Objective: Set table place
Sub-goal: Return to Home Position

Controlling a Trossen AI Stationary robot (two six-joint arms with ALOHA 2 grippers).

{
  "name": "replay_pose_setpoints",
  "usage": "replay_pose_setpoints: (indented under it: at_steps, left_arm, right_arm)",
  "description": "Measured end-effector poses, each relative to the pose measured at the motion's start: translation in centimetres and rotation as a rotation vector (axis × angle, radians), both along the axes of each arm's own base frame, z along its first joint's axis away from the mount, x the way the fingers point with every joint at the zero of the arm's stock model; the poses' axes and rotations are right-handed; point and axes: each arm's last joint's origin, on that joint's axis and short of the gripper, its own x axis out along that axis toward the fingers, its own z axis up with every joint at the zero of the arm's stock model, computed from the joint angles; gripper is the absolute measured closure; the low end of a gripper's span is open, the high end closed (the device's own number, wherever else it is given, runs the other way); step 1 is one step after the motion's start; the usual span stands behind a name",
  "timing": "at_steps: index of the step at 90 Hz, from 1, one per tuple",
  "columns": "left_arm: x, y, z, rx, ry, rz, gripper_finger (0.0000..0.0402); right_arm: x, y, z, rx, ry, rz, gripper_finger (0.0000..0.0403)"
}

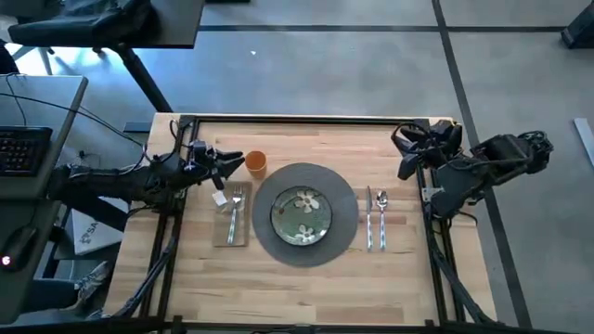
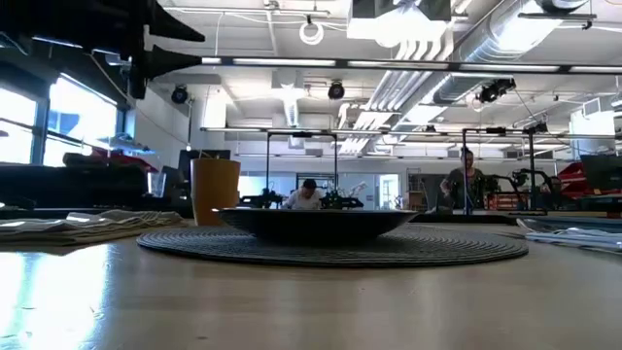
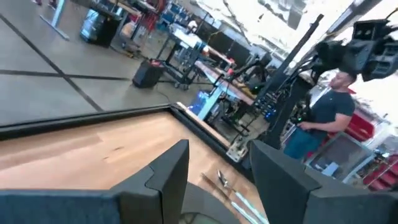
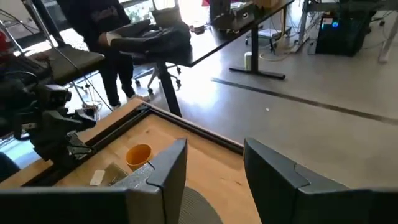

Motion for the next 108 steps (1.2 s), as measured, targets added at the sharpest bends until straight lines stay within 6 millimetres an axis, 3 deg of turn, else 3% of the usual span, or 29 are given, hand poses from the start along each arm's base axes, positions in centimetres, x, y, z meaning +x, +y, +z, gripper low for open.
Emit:
replay_pose_setpoints:
  at_steps: [23,58,69,81,90,108]
  left_arm:
    - [-0.7,1.1,0.2,-0.014,-0.019,-0.058,0.0248]
    - [-1.5,0.3,0.3,-0.004,-0.018,0.017,0.0248]
    - [-1.4,0.0,-0.8,-0.013,-0.038,0.024,0.0248]
    - [-1.6,-0.3,-2.7,-0.045,-0.172,0.056,0.0248]
    - [-2.0,-0.5,-3.0,-0.021,-0.269,0.09,0.0248]
    - [-1.8,-0.9,-3.7,-0.035,-0.206,0.05,0.0248]
  right_arm:
    - [0.0,0.0,0.0,-0.005,0.006,0.002,0.0265]
    - [0.0,-0.5,0.1,-0.047,-0.005,-0.062,0.0265]
    - [0.1,-0.8,0.1,-0.045,-0.005,-0.081,0.0265]
    - [0.2,-1.0,0.1,-0.041,-0.003,-0.088,0.0265]
    - [0.2,-1.0,0.1,-0.041,-0.004,-0.088,0.0265]
    - [0.2,-1.0,0.1,-0.04,-0.006,-0.088,0.0265]
